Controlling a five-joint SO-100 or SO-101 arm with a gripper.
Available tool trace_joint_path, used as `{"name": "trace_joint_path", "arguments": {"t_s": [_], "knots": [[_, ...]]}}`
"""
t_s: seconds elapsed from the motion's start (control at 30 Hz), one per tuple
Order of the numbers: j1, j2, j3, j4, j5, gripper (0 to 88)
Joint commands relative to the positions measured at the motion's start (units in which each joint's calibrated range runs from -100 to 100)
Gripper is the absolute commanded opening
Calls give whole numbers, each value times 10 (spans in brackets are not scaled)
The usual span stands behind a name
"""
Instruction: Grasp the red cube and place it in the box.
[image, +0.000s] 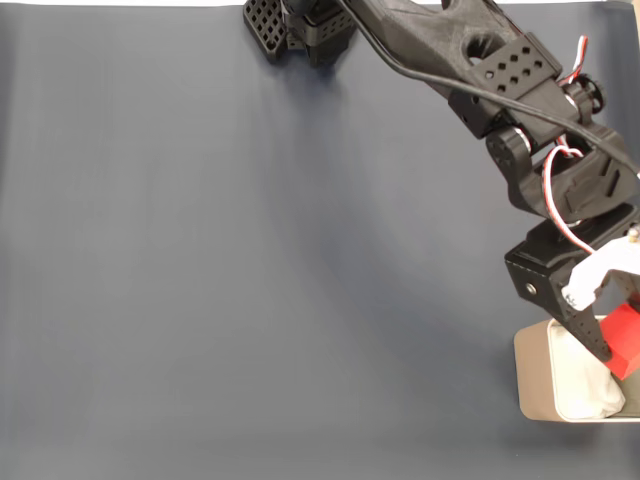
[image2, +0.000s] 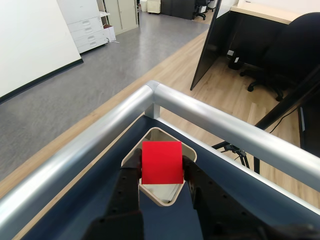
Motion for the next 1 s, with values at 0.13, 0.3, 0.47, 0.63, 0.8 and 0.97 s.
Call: {"name": "trace_joint_path", "arguments": {"t_s": [0.13, 0.3, 0.47, 0.63, 0.8, 0.97], "knots": [[-8, 20, -55, -13, 3, 69], [-8, 33, -55, -14, -1, 69], [-5, 47, -65, -15, -1, 69], [-3, 62, -77, -17, -2, 69], [-2, 75, -94, -19, -2, 69], [1, 82, -101, -21, -2, 69]]}}
